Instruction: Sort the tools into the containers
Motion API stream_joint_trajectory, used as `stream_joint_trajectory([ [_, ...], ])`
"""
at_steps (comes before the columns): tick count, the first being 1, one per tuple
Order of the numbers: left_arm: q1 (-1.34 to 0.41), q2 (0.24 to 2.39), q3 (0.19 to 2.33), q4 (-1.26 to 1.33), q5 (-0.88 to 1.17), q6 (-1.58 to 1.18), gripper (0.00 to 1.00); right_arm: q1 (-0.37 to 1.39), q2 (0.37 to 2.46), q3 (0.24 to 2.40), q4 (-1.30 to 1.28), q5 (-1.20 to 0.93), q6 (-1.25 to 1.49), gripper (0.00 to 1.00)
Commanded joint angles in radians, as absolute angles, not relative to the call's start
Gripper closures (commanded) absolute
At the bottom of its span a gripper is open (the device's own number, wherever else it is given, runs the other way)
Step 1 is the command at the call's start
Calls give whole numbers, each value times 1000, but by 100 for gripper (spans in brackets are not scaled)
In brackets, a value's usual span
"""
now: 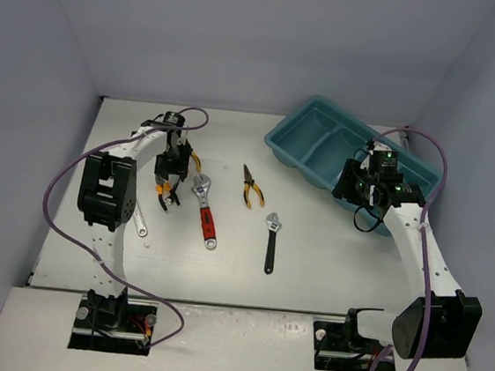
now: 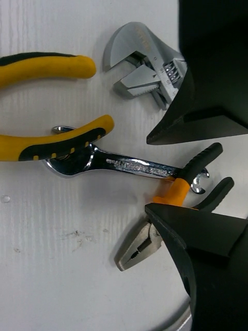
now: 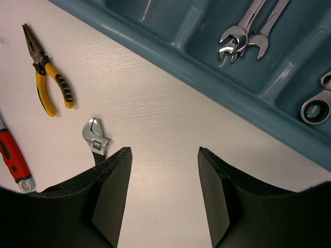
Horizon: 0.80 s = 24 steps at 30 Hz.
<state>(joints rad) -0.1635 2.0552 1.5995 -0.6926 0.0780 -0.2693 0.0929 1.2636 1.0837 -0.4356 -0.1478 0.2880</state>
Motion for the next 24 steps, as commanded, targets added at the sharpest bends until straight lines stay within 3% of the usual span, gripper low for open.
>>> stream_joint_trajectory([
  [1, -172, 2069, 1652, -666, 58, -248, 58, 93, 1249, 1085, -399, -179, 277, 49],
  [6, -186, 2101, 1636, -651, 10, -233, 64, 93, 1260, 1078, -395, -184, 266, 49],
  [15, -207, 2118, 1540, -626, 65, -291, 100, 92, 1272, 1080, -390, -190, 262, 48],
  [24, -278, 1968, 1413, -569, 210, -486, 100, 93, 1262, 1065, -385, -195, 261, 48],
])
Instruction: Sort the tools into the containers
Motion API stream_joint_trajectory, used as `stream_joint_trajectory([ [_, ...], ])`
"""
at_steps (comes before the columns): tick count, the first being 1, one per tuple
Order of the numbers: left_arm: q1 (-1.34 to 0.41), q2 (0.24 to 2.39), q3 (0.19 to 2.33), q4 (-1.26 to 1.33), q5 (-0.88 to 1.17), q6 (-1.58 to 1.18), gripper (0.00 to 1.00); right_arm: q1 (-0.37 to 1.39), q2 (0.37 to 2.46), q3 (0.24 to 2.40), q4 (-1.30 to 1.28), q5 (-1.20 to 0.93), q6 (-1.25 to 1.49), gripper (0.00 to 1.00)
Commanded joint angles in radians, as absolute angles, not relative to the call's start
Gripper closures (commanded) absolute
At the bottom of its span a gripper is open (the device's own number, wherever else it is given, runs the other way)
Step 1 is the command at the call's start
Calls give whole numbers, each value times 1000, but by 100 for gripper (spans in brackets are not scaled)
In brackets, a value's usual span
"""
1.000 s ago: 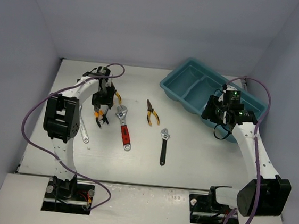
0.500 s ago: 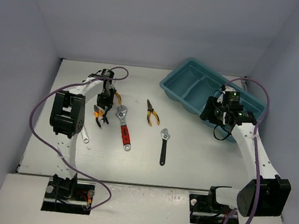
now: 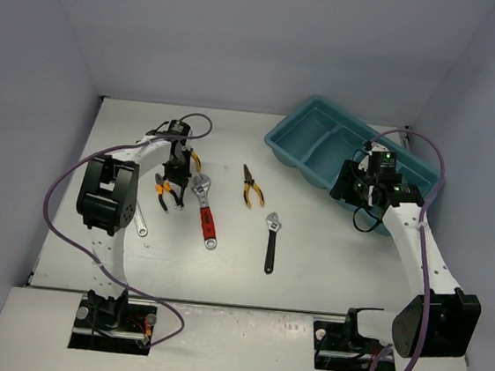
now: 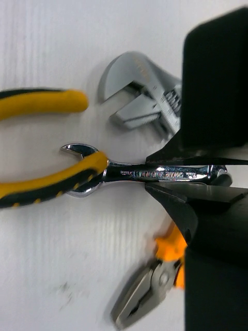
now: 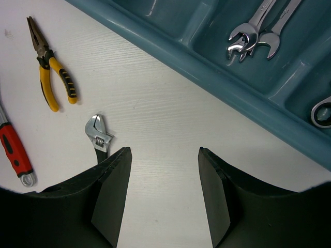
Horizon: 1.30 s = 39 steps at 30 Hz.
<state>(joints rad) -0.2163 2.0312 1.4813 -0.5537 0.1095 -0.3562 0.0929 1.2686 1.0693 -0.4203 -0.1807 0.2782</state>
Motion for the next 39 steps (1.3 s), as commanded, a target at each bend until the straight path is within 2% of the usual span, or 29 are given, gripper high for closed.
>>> stream_joint_trajectory([
  [1, -292, 1951, 1378, -564, 214, -518, 100, 92, 1258, 1063, -384, -196, 261, 48],
  [4, -333, 1887, 1295, -527, 211, -616, 100, 92, 1252, 1056, -383, -199, 259, 48],
  [9, -404, 1819, 1174, -516, 91, -700, 100, 95, 1244, 1056, -381, -222, 257, 48],
  [17, -425, 1736, 1034, -495, 45, -719, 100, 107, 1230, 1056, -380, -239, 249, 48],
  [29, -436, 1549, 1054, -512, 51, -675, 100, 158, 1206, 1089, -349, -364, 255, 48],
  [39, -443, 1443, 1117, -506, 171, -622, 100, 347, 1226, 1074, -60, -454, 448, 46],
])
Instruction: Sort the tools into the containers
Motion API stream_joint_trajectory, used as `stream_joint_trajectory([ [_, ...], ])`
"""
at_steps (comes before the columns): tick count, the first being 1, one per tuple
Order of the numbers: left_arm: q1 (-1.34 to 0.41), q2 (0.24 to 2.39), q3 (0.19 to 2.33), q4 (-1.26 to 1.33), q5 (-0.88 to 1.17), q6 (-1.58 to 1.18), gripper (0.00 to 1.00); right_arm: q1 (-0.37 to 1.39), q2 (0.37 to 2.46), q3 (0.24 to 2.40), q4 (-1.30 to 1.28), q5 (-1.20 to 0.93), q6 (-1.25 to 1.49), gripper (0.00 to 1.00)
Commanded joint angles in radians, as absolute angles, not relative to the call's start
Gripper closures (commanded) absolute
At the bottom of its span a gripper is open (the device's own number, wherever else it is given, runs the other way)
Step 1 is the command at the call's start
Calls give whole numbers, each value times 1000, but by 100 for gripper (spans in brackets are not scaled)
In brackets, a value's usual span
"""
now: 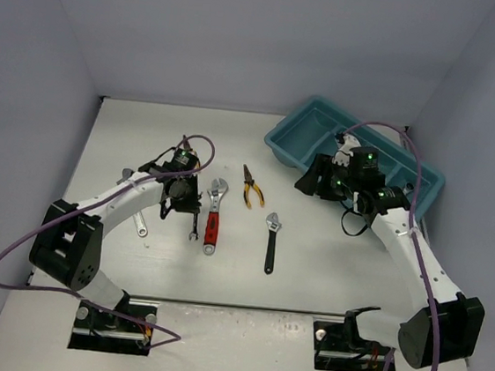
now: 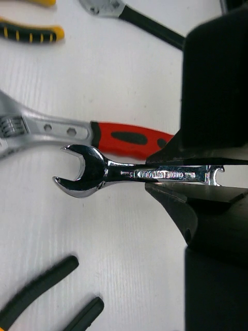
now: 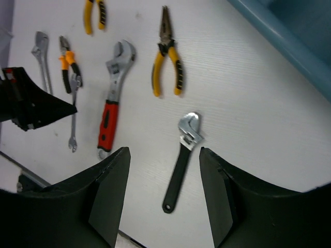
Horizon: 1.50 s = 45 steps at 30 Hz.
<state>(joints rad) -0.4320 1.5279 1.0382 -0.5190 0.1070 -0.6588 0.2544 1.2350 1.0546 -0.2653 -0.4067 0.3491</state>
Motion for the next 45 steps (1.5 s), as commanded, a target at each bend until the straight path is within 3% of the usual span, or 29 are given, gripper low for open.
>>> stream_joint_trajectory([
  [1, -445, 1433, 1125, -507, 190, -616, 100, 377, 1240, 1078, -35, -438, 468, 46],
  [13, -486, 1294, 1210, -508, 313, -613, 100, 695, 1465, 1171, 203, -277, 597, 46],
  [28, -497, 1193, 1183, -509, 313, -615, 100, 796, 1642, 1289, 302, -209, 647, 50],
  [31, -497, 1194, 1184, -509, 307, -614, 100, 802, 1658, 1292, 308, -220, 648, 56],
  [36, -497, 1203, 1190, -511, 286, -608, 100, 802, 1645, 1281, 308, -205, 637, 91],
  [39, -496, 1209, 1197, -538, 238, -607, 100, 787, 1620, 1268, 305, -172, 621, 100],
  [40, -497, 1211, 1202, -557, 212, -605, 95, 774, 1610, 1261, 305, -169, 619, 100],
  [44, -495, 1200, 1201, -610, 111, -598, 53, 665, 1554, 1230, 275, -152, 594, 100],
  [45, -495, 1189, 1198, -617, 83, -598, 46, 636, 1539, 1226, 266, -151, 583, 100],
])
